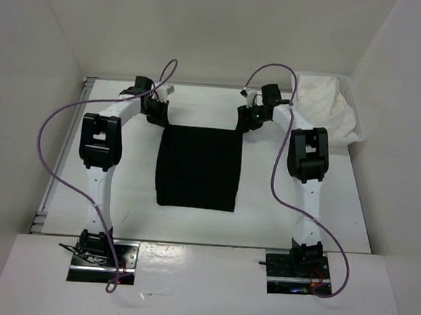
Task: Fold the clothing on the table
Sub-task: Fold the skirt
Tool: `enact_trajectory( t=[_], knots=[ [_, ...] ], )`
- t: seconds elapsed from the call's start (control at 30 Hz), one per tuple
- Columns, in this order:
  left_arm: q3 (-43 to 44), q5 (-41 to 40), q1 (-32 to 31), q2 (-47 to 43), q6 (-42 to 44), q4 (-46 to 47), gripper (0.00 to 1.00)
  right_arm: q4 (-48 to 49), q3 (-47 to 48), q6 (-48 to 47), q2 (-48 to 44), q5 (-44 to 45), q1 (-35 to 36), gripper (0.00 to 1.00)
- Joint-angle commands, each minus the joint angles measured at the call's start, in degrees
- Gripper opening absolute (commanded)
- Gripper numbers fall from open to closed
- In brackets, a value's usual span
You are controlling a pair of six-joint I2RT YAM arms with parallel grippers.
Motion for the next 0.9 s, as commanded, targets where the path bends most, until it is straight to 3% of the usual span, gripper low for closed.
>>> enact_trajectory(
  t=[0.0, 0.37, 0.5, 0.87],
  knots=[
    [-0.2, 0.1, -0.1, 2.0, 0.1, -2.4, 0.0, -2.5, 2.1, 0.3, 1.0, -0.9, 0.9, 0.52],
    [-1.2, 0.1, -0.1, 2.0, 0.1, -2.4, 0.0, -4.3, 3.2, -0.8, 2.1, 0.2, 1.9, 0.19],
    [-0.5, 0.1, -0.1, 2.0, 0.1, -3.0, 0.0, -4.8, 3.8, -1.3, 2.6, 0.9, 1.9, 0.0],
    [6.7, -1.6, -0.1, -1.5, 1.7, -5.7, 0.0, -7.3, 12.7, -1.8, 0.1, 7.8, 1.9, 0.0]
  ],
)
